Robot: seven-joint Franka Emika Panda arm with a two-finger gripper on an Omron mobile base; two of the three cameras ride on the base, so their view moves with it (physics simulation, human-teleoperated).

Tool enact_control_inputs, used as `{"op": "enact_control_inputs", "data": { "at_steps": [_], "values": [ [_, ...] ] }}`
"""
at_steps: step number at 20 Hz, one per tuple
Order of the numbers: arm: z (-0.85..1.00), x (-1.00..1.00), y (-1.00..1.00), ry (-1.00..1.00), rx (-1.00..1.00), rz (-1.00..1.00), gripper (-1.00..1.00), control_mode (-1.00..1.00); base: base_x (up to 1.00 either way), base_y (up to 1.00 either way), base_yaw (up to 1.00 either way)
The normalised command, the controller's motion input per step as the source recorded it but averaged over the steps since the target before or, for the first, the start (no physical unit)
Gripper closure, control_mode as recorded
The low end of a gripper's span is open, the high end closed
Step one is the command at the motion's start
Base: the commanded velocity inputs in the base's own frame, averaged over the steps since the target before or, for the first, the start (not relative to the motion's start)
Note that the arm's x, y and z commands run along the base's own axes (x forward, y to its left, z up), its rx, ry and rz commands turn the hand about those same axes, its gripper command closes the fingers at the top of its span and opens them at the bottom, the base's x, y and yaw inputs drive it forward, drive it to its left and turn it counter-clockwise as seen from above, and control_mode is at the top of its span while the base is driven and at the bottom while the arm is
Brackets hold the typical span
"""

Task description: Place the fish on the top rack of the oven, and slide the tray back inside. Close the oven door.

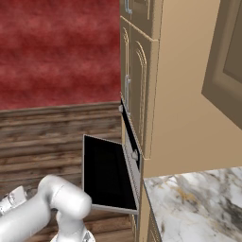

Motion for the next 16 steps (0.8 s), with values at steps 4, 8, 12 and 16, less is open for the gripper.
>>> {"op": "enact_control_inputs", "data": {
  "at_steps": [4,8,12,16],
  "values": [
    [-0.47,0.14,0.34,-0.01,0.01,-0.22,-1.00,-1.00,0.00,0.00,0.00],
    [-0.41,0.15,0.19,-0.02,0.13,-0.20,-1.00,-1.00,0.00,0.00,0.00],
    [-0.54,0.02,0.00,-0.14,0.26,-0.11,-1.00,-1.00,0.00,0.00,0.00],
    [-0.63,0.04,-0.03,-0.22,0.27,-0.01,-1.00,-1.00,0.00,0.00,0.00]
  ]
}}
